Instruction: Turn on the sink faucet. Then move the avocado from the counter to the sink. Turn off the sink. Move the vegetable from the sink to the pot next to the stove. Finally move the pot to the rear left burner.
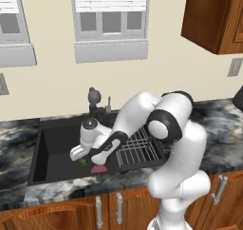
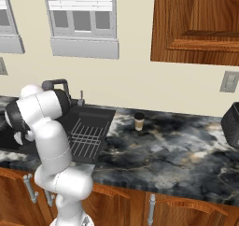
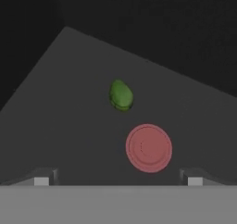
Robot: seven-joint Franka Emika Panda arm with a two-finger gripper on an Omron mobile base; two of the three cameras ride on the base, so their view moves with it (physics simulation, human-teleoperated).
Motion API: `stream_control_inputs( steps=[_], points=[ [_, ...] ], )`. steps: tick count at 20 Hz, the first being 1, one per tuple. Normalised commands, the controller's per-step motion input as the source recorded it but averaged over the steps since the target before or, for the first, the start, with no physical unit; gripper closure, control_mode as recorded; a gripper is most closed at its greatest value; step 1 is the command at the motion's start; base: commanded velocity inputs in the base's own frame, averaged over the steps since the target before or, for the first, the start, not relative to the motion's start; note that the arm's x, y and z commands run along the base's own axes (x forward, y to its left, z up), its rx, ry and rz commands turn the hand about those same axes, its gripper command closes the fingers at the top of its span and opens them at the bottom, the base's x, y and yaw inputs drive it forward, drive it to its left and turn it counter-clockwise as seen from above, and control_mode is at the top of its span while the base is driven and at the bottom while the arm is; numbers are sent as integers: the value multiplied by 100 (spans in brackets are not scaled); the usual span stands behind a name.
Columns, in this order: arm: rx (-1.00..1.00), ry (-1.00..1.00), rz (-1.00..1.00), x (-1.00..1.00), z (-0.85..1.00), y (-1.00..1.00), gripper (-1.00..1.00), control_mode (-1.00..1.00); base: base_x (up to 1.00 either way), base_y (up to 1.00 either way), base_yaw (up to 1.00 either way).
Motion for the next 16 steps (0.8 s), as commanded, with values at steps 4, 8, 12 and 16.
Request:
stream_control_inputs(
  steps=[4,8,12,16],
  points=[
    [0,0,-4,18,-24,5,-100,-100,0,0,0],
    [0,4,-4,20,-17,11,-100,-100,0,0,0],
    [-1,8,-3,25,-16,10,-100,-100,0,0,0],
    [0,10,0,36,-11,1,-100,-100,0,0,0]
  ],
)
